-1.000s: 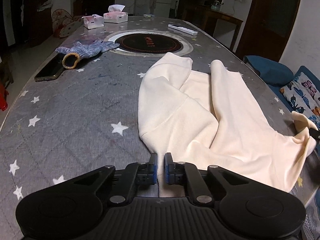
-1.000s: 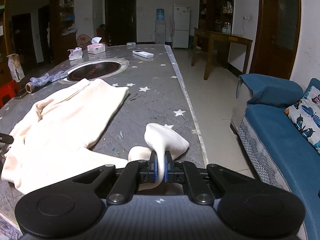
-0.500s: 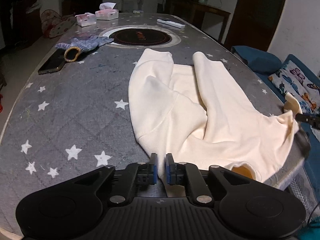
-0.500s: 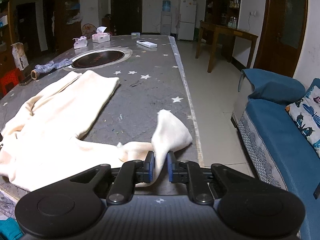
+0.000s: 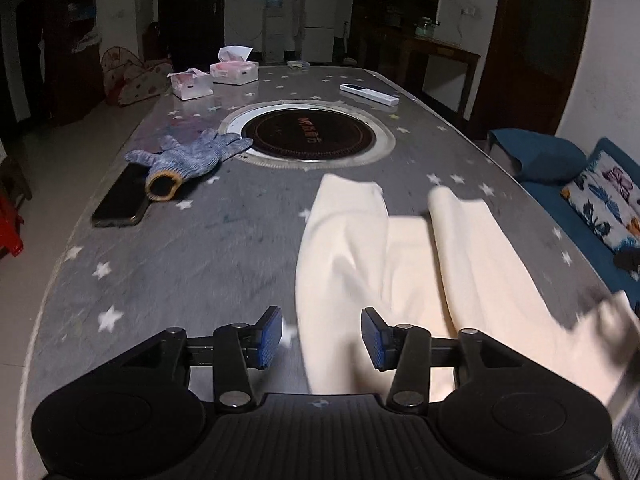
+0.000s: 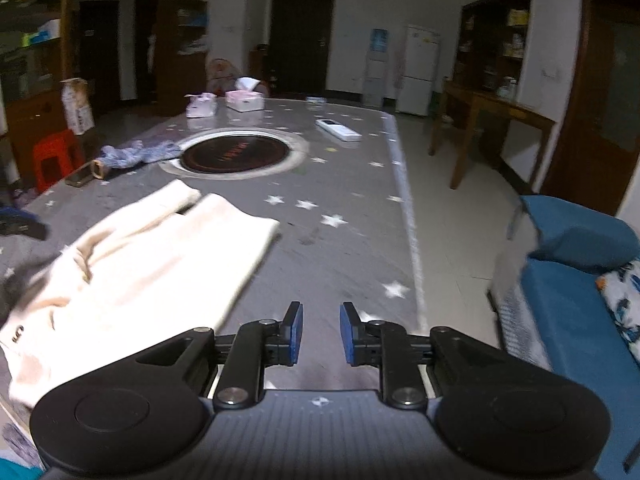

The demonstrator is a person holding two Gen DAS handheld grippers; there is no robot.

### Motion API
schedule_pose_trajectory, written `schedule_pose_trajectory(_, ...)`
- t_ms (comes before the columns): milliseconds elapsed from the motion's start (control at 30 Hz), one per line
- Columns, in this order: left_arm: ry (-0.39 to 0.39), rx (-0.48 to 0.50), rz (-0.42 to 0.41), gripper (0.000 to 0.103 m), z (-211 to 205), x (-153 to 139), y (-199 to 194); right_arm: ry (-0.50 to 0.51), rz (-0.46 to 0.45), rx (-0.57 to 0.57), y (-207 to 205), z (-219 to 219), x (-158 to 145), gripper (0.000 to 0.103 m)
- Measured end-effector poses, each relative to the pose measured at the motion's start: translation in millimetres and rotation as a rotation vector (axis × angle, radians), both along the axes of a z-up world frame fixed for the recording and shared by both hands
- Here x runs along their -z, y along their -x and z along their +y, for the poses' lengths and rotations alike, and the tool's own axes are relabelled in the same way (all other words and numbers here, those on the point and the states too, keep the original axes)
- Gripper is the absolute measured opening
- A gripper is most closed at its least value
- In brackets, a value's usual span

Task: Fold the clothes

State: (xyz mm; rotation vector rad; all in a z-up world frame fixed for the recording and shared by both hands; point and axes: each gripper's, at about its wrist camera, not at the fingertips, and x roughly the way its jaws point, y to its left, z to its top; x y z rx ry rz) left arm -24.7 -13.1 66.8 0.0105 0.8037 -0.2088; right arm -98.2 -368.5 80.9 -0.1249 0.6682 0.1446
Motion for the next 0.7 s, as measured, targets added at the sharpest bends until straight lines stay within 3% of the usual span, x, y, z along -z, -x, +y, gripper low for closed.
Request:
schedule_pose_trajectory(300, -0.012, -0.021, 0.060, 0.045, -17.0, 32.9, -83.2, -0.048, 0.051, -0.081, -63.5, 27.1, 16.7, 0.020)
schedule_pose_trajectory(467, -0.036, -0.007, 0.063, 0.042, -24.1, 45.5, -99.0, -0.065, 0.073, -0.113, -90.6, 37.7, 24.6, 0.019)
schedule_pose_trajectory(700, -0.043, 0.025, 0.036, 0.010, -29.0, 45.9, -97.4, -0.070, 0.094, -0.138, -119.1, 52.6, 36.9, 0.019)
